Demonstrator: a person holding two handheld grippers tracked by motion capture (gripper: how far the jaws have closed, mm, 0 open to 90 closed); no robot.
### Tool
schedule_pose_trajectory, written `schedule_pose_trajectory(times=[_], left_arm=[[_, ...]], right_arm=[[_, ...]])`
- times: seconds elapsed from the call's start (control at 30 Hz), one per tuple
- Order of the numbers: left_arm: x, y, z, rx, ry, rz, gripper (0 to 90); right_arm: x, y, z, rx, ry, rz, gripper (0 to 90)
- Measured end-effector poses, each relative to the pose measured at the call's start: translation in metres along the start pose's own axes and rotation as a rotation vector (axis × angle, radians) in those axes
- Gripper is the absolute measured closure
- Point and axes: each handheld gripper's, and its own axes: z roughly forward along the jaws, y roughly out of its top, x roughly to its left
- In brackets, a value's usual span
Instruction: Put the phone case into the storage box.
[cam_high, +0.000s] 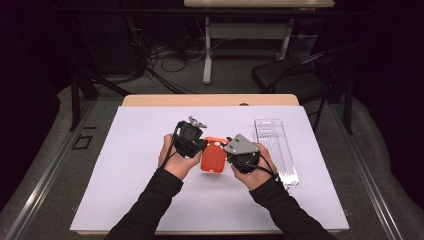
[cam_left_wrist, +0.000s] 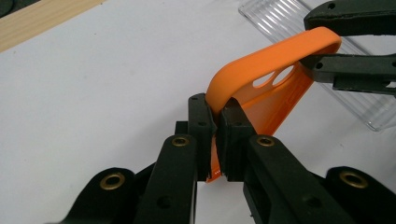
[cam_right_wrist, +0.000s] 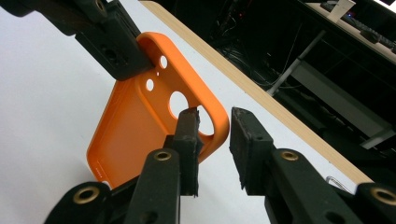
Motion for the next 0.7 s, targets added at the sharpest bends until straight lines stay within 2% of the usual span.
schedule_pose_trajectory(times=[0.7], left_arm=[[-0.0058,0.0004,-0.0011,0.005,0.027,0.023,85.4]], right_arm=[[0.0004,0.0035,0.0017,0.022,-0.008,0.003,76.2]])
